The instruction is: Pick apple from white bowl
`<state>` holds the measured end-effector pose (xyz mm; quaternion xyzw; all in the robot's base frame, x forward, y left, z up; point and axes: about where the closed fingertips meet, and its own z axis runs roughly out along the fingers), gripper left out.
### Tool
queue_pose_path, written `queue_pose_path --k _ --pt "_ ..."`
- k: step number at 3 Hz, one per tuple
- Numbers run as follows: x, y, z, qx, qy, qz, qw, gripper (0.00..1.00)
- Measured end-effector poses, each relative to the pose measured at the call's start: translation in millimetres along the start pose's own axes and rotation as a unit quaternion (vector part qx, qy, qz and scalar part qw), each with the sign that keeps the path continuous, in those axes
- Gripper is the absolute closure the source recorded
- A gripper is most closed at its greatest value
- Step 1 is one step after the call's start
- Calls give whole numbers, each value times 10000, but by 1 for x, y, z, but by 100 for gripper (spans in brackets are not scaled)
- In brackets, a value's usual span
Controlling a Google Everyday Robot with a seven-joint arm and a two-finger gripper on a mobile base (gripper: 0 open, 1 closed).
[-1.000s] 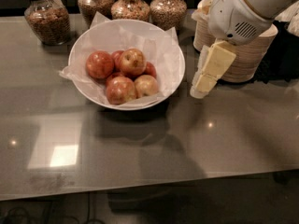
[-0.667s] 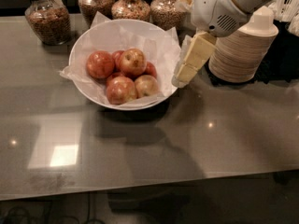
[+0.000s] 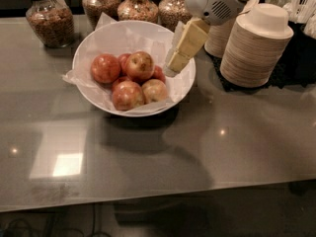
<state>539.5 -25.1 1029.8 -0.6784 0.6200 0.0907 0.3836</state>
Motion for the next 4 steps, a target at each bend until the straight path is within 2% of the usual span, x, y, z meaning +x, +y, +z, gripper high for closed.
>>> queue_pose_path --k 1,2,3,4 --pt "2 -1 1 96 -85 88 9999 0" --pt "-18 -1 31 -81 -500 -31 9987 0" --pt "-33 -2 65 -381 -738 -106 9965 0" --pt "-43 -4 89 -582 -861 -164 9945 8"
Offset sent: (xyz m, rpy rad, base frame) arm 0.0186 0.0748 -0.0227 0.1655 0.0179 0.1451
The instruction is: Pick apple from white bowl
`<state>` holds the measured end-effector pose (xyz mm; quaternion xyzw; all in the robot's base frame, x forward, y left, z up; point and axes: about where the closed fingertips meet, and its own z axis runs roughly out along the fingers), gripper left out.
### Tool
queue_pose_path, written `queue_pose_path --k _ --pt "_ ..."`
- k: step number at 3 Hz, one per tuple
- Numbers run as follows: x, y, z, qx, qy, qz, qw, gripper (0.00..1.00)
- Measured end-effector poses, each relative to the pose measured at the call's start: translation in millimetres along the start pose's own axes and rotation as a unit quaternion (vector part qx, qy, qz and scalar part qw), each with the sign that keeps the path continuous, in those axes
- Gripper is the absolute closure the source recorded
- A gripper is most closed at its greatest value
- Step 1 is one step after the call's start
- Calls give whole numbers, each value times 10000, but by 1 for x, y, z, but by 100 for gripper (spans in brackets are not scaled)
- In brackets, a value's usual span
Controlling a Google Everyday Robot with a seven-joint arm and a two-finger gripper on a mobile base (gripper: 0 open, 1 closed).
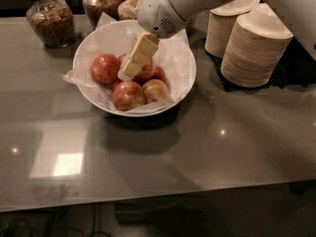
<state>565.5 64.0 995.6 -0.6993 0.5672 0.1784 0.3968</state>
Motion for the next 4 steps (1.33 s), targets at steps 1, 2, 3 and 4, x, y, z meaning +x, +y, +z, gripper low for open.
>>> queue_pose_path --k 1,2,3,4 --pt "2 -6 21 -159 41 -39 9999 16" --pt "3 -12 35 -261 135 -108 9995 16" --pt "9 -18 45 -297 282 -221 9989 16" --pt "19 -24 52 -312 419 -260 9983 18"
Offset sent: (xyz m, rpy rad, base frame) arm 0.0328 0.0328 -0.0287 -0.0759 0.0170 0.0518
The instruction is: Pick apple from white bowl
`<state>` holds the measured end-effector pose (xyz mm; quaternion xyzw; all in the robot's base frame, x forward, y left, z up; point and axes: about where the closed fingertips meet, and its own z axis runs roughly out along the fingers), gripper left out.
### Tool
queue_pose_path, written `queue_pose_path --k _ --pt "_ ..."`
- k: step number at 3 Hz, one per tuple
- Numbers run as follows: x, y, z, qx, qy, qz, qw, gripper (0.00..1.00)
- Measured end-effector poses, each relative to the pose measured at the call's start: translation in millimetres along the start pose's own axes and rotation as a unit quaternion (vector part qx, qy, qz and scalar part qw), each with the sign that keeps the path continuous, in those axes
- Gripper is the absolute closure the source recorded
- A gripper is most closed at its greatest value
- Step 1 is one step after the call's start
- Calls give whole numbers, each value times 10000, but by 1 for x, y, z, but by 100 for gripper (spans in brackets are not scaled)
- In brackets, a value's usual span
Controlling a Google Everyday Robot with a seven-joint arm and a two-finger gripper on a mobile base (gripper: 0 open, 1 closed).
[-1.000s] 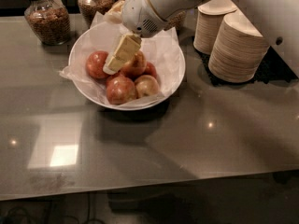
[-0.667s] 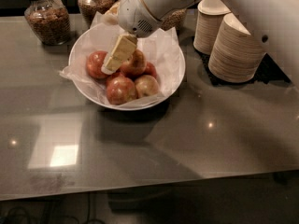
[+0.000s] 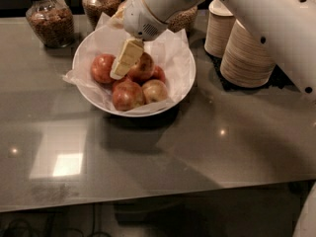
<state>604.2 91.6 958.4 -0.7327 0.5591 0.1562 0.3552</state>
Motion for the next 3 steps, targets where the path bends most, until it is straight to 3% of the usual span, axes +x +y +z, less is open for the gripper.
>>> queue_pose_path --k 3 --pt "8 -15 19 -121 169 -165 9996 24"
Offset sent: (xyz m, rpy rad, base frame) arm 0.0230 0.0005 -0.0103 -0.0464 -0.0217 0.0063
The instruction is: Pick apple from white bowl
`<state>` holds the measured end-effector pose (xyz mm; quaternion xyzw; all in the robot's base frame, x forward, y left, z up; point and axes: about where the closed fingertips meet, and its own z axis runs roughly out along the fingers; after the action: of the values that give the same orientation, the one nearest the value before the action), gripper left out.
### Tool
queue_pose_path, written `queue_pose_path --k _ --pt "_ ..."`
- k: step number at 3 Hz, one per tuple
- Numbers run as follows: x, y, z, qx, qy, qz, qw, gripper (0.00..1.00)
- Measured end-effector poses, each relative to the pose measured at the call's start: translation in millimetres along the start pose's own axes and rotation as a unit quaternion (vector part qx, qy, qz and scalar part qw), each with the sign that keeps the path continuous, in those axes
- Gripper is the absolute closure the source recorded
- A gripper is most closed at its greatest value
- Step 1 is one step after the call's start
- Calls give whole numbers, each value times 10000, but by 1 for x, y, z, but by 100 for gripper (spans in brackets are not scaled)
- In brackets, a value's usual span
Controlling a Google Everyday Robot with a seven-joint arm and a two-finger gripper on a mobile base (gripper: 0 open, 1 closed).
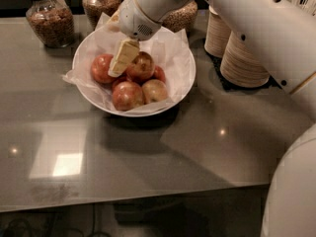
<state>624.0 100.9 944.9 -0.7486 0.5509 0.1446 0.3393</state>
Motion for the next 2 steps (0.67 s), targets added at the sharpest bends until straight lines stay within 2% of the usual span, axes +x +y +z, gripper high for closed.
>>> queue_pose_path --k 2 --pt "4 8 25 -330 24 -17 9995 24"
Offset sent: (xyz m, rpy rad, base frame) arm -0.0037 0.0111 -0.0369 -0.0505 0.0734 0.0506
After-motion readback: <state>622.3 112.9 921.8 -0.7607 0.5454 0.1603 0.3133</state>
